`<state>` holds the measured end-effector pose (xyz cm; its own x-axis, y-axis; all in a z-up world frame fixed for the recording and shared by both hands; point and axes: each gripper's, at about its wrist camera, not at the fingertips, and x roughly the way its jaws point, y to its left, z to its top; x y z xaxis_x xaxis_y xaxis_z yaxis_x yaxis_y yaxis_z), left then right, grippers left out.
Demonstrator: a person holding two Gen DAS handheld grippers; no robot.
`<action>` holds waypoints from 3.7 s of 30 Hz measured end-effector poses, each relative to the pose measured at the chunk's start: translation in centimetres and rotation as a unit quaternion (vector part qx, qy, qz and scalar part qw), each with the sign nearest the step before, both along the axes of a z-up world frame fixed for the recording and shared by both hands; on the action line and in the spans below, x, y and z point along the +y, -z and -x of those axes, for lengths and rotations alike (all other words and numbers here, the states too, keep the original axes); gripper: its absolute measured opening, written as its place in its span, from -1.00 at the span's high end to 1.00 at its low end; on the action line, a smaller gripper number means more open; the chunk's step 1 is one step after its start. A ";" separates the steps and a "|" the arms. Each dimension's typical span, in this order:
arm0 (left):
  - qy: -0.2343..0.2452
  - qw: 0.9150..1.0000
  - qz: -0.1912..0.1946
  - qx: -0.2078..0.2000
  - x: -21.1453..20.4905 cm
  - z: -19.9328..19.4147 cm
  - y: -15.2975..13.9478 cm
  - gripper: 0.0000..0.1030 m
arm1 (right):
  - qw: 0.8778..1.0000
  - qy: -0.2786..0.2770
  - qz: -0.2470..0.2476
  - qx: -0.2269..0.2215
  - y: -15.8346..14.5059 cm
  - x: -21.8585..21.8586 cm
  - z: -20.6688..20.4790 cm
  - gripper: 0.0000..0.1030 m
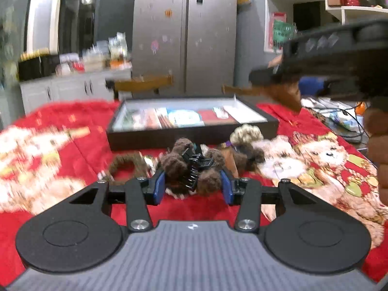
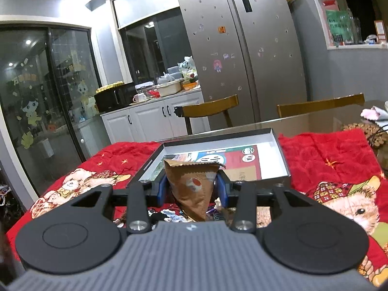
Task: Organize objects
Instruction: 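Lift the clip with left tool while right tool carries the snack bag toward the black box, then lower the clip into the black box and open left tool while right tool releases the bag there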
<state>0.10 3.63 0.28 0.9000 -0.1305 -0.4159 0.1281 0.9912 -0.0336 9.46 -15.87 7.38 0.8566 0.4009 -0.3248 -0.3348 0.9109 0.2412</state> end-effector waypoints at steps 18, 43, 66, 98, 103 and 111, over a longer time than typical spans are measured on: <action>-0.057 0.997 -0.030 -0.046 2.7 -2.3 -5.9 0.00 | 1.000 -0.003 -0.025 0.018 -3.9 2.5 -3.2 0.13; -0.078 0.996 0.043 0.009 10.0 -18.3 -9.0 0.00 | 0.994 0.005 -0.075 0.079 -3.2 7.3 -16.0 0.13; -0.054 0.994 0.000 0.093 9.6 -21.5 -1.7 0.00 | 0.968 -0.030 -0.050 0.243 5.3 8.6 -20.7 0.12; -0.047 0.994 -0.018 0.102 8.7 -21.2 -1.4 -0.17 | 0.964 -0.036 -0.035 0.260 6.2 8.7 -21.1 0.11; -0.033 0.992 -0.020 0.122 8.9 -21.3 -2.2 -0.20 | 0.966 -0.038 -0.044 0.252 5.6 8.4 -20.8 -0.27; -0.064 0.995 0.000 0.082 10.7 -20.1 -5.7 -0.51 | 0.979 -0.052 -0.055 0.190 1.8 8.1 -19.1 -0.49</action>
<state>20.16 14.35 6.02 0.8295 -0.0192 -0.5581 -0.0068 0.9990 -0.0444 28.54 -7.81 5.61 0.6348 0.5295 -0.5627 -0.2907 0.8384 0.4609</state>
